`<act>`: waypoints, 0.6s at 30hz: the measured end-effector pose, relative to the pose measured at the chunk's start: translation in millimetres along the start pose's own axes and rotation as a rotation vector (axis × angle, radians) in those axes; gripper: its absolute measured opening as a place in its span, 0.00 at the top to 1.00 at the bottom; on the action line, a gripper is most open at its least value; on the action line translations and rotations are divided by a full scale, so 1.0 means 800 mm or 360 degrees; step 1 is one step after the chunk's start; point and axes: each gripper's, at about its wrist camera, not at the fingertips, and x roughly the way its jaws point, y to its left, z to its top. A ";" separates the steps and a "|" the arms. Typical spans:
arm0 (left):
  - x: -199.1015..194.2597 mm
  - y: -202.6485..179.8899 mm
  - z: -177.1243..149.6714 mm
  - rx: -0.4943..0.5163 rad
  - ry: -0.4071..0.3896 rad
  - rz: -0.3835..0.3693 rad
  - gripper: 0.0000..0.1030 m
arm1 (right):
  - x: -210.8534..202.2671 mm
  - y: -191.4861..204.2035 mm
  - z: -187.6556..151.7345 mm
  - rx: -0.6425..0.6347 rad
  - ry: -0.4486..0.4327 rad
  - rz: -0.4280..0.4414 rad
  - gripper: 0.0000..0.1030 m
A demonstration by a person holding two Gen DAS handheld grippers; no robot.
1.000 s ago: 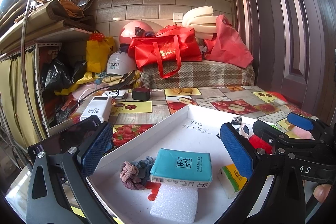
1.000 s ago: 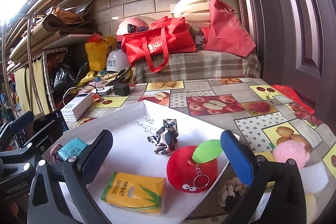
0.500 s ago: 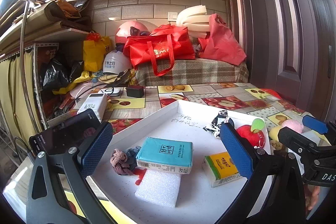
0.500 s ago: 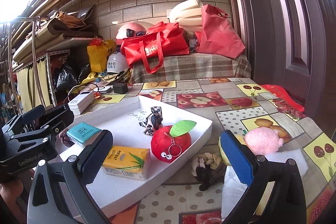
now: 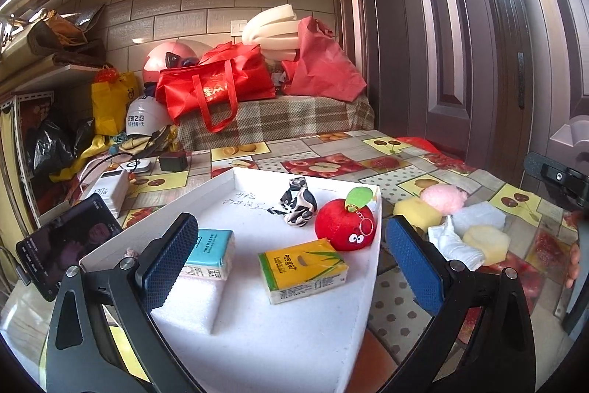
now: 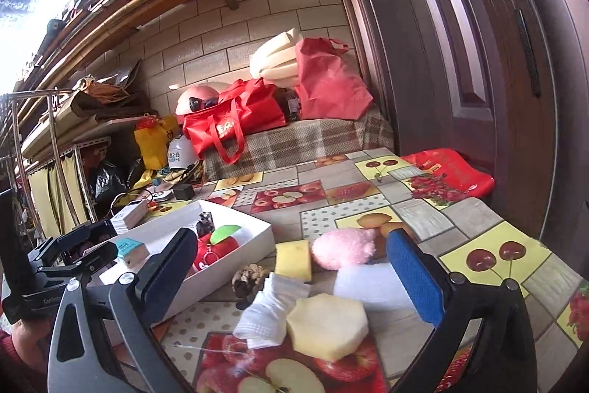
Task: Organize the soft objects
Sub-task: 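Withdraw both tools from the box toward the remaining items, then grasp the white glove with the left tool while the right tool grasps the yellow hexagonal sponge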
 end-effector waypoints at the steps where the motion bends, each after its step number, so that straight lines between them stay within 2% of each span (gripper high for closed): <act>1: -0.001 -0.005 -0.001 0.0005 0.0012 -0.0024 0.00 | -0.001 -0.009 0.001 -0.0030 0.0002 -0.0065 0.00; 3: 0.002 -0.014 -0.002 0.0001 0.0051 -0.0077 0.00 | -0.001 -0.025 0.004 -0.0094 0.0018 -0.0145 0.00; 6: 0.003 -0.025 -0.003 -0.0003 0.0088 -0.0122 0.00 | 0.002 -0.053 0.006 -0.0083 0.0079 -0.0167 0.00; 9: 0.006 -0.039 -0.004 -0.0005 0.0124 -0.0245 0.00 | 0.006 -0.080 0.004 0.0037 0.0148 -0.0208 0.00; 13: 0.020 -0.078 -0.005 0.0090 0.0257 -0.0455 0.00 | 0.011 -0.096 0.000 0.0138 0.0203 -0.0234 0.00; 16: 0.041 -0.114 -0.009 0.0183 0.0424 -0.0534 0.00 | 0.023 -0.085 -0.004 0.0064 0.0337 -0.0095 0.00; 18: 0.054 -0.133 -0.012 0.0238 0.0519 -0.0552 0.01 | 0.028 -0.061 -0.010 -0.0094 0.0443 0.0050 0.00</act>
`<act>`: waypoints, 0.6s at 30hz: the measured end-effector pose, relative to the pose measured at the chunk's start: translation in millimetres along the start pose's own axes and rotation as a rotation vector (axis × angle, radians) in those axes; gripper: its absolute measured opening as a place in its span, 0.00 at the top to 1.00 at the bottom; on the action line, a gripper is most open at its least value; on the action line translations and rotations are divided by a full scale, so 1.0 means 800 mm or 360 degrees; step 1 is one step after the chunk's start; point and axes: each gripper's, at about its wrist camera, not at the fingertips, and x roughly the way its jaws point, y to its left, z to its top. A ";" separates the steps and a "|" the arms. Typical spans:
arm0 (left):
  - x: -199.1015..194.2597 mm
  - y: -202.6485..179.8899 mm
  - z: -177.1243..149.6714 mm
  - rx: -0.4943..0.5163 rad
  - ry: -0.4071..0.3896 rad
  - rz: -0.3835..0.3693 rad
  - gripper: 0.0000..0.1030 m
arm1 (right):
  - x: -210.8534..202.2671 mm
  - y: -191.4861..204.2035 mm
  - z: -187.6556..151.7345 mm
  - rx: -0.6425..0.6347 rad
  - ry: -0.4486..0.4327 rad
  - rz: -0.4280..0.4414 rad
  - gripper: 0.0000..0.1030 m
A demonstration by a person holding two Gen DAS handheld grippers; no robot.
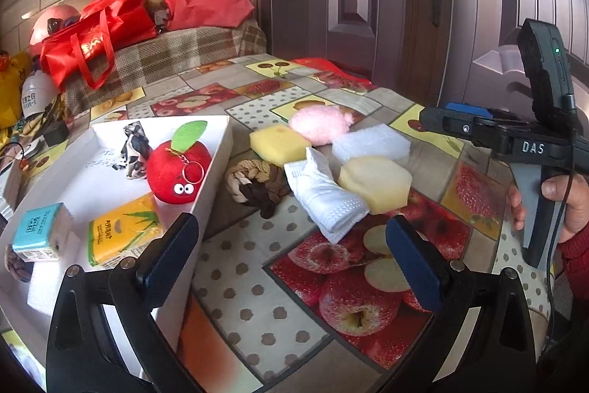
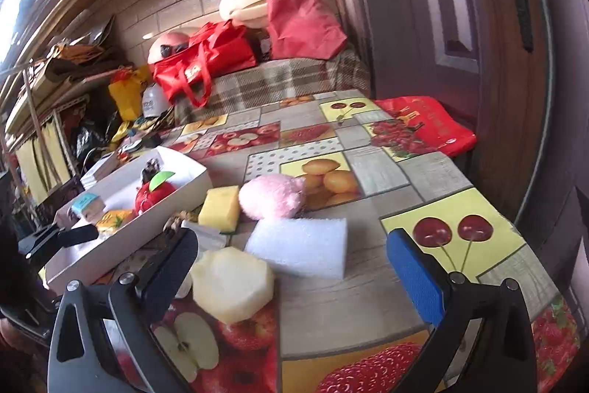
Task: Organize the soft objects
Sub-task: 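Grasp the white glove with the left tool while the right tool grasps the yellow hexagonal sponge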
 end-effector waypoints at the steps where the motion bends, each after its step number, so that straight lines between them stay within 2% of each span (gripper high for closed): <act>1: 0.006 -0.005 0.001 0.0017 0.0029 -0.0006 0.03 | 0.003 0.015 -0.002 -0.0110 0.0043 0.0034 0.01; 3: 0.011 -0.010 0.001 0.0034 0.0059 -0.0007 0.06 | 0.013 0.037 -0.009 -0.0300 0.0148 0.0046 0.01; 5: 0.010 -0.007 0.001 0.0012 0.0046 -0.0007 0.06 | 0.031 0.048 -0.014 -0.0388 0.0284 0.0048 0.02; 8: 0.008 0.002 0.000 -0.0045 0.0035 -0.0002 0.06 | 0.065 0.049 -0.020 -0.0410 0.0487 0.0066 0.13; 10: 0.012 0.004 -0.001 -0.0054 0.0074 -0.0005 0.06 | 0.083 0.048 -0.021 -0.0398 0.0558 0.0089 0.22; 11: 0.016 0.004 0.000 -0.0050 0.0099 -0.0005 0.06 | 0.090 0.048 -0.021 -0.0392 0.0581 0.0103 0.28; 12: 0.018 0.003 0.000 -0.0046 0.0115 -0.0004 0.06 | 0.094 0.046 -0.021 -0.0386 0.0600 0.0127 0.39; 15: 0.022 0.002 0.004 -0.0063 0.0114 -0.0017 0.06 | 0.082 0.043 -0.021 -0.0408 0.0560 0.0125 0.43; 18: 0.037 0.000 0.012 -0.0114 0.0138 -0.0061 0.09 | 0.064 0.025 -0.020 -0.0335 0.0506 0.0095 0.43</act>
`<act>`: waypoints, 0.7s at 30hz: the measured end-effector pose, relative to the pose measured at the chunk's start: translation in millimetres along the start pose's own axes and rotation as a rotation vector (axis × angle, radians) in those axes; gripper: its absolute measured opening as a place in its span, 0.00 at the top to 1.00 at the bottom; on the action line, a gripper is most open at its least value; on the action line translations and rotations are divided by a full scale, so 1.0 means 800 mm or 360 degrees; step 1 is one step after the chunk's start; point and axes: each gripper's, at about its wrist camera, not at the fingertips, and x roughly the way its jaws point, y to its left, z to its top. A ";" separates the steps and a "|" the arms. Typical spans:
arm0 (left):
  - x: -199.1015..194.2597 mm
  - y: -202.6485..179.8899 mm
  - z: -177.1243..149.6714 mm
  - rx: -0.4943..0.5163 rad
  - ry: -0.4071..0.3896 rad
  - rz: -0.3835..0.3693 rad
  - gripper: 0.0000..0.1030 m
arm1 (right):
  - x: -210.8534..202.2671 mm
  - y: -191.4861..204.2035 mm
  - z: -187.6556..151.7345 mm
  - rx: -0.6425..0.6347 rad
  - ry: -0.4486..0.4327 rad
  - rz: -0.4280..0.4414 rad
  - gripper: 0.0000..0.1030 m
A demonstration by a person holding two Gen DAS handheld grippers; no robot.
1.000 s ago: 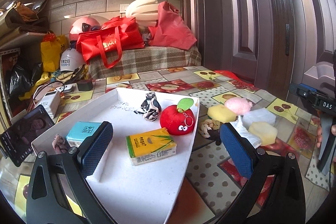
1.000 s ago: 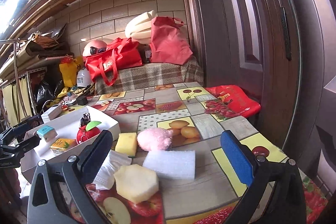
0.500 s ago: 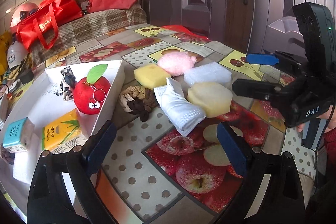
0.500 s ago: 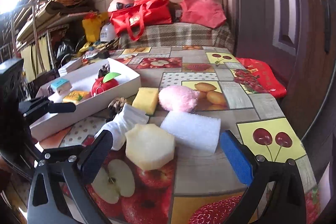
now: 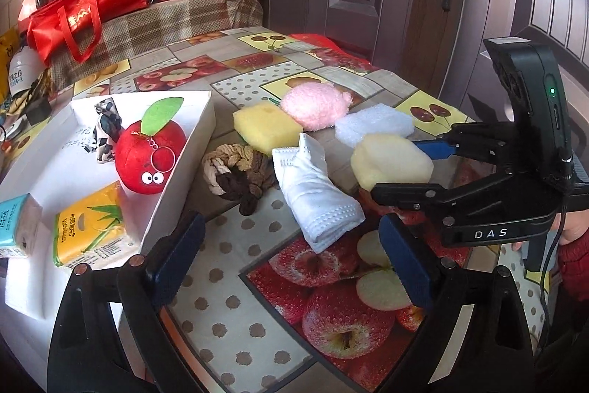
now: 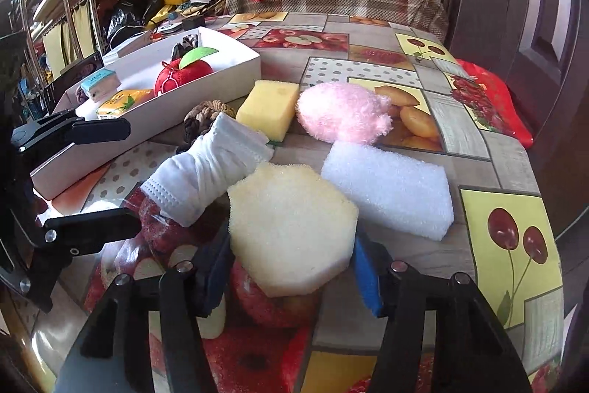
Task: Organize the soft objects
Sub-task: 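Grasp the white glove with the left tool while the right tool grasps the yellow hexagonal sponge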
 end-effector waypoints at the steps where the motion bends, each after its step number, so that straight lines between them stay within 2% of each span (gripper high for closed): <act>1: 0.007 -0.003 0.004 -0.0008 0.0018 -0.0017 0.18 | -0.004 -0.007 -0.001 0.0041 -0.0013 -0.0014 0.43; 3: 0.024 -0.016 0.011 0.0008 0.0079 -0.0018 0.33 | -0.006 -0.023 -0.002 0.0135 -0.0025 -0.0003 0.43; 6: 0.053 -0.032 0.019 0.0055 0.0196 0.0096 0.52 | -0.003 -0.035 -0.003 0.0224 -0.0014 0.0040 0.43; 8: 0.064 -0.031 0.021 0.0024 0.0236 0.0091 0.55 | -0.003 -0.036 -0.003 0.0236 -0.0014 0.0051 0.43; 11: 0.062 -0.028 0.020 0.0010 0.0216 0.0050 0.61 | -0.005 -0.035 -0.003 0.0222 -0.0027 0.0043 0.43; 15: 0.034 -0.031 0.021 0.0022 0.0035 0.0017 0.63 | -0.021 -0.031 -0.004 0.0201 -0.0126 0.0027 0.43; 21: -0.029 -0.039 0.013 0.0075 -0.0386 0.0025 0.62 | -0.073 -0.012 -0.009 0.0140 -0.0499 -0.0110 0.43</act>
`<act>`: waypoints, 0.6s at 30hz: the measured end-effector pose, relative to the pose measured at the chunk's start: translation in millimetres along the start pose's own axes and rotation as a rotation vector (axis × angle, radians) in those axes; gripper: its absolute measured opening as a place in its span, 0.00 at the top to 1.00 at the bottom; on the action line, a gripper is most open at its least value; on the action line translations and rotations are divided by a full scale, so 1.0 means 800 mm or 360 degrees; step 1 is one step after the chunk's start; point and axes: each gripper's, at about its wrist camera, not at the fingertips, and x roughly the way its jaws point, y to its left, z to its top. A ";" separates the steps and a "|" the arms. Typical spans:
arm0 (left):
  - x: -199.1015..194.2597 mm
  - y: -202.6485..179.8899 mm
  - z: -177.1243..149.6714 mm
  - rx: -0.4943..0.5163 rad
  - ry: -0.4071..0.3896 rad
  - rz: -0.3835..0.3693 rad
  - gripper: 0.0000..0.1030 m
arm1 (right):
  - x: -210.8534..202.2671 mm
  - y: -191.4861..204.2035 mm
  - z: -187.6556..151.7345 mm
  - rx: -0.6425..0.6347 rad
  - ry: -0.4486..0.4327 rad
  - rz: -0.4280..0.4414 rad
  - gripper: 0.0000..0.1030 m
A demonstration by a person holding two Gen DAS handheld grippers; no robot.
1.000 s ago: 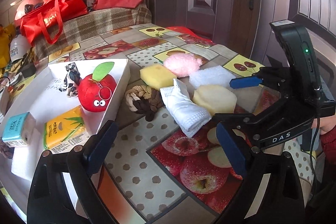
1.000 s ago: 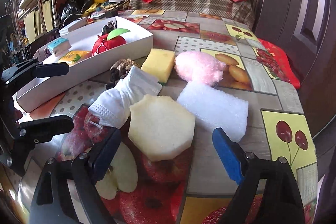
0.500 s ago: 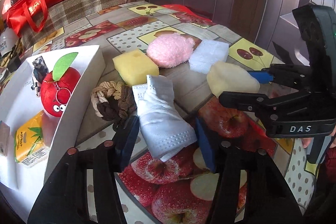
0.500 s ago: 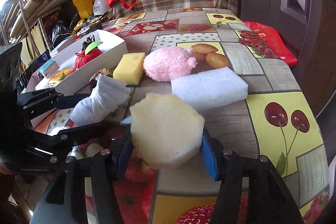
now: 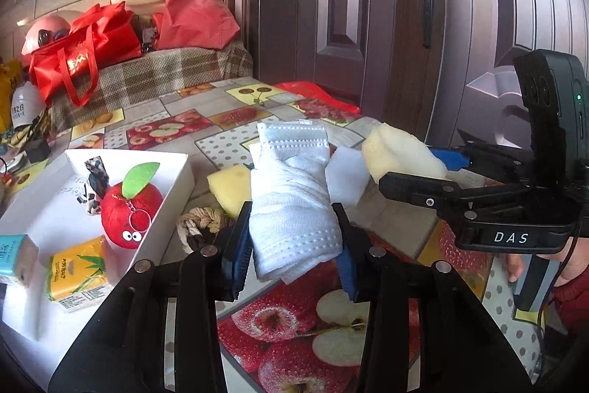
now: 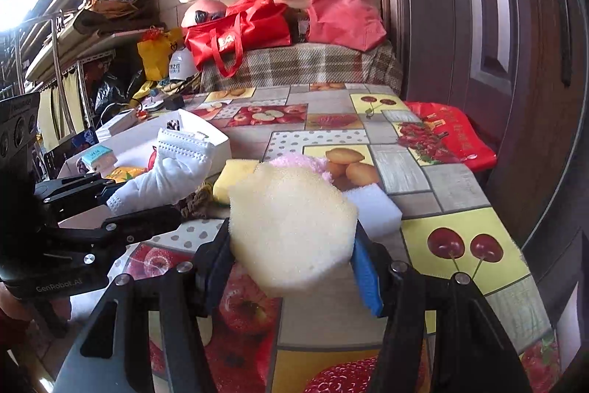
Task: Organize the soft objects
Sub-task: 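Grasp the white glove with the left tool while the right tool grasps the yellow hexagonal sponge, then carry the white glove and yellow sponge into the white box while opening both tools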
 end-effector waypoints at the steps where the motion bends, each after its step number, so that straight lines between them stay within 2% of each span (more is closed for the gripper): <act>1: -0.010 0.000 0.000 0.0008 -0.0065 0.0005 0.62 | -0.007 0.004 0.001 -0.0010 -0.0058 -0.0019 0.43; 3: -0.023 -0.002 -0.001 0.0033 -0.0145 0.0035 0.62 | -0.018 0.010 0.003 -0.0023 -0.0152 -0.0041 0.43; 7: -0.039 0.003 -0.003 0.0051 -0.0202 0.0073 0.62 | -0.027 0.019 0.006 -0.0012 -0.0260 -0.0062 0.43; 18: -0.068 0.027 -0.015 0.0021 -0.0245 0.0136 0.62 | -0.033 0.047 0.005 -0.0005 -0.0329 -0.0032 0.43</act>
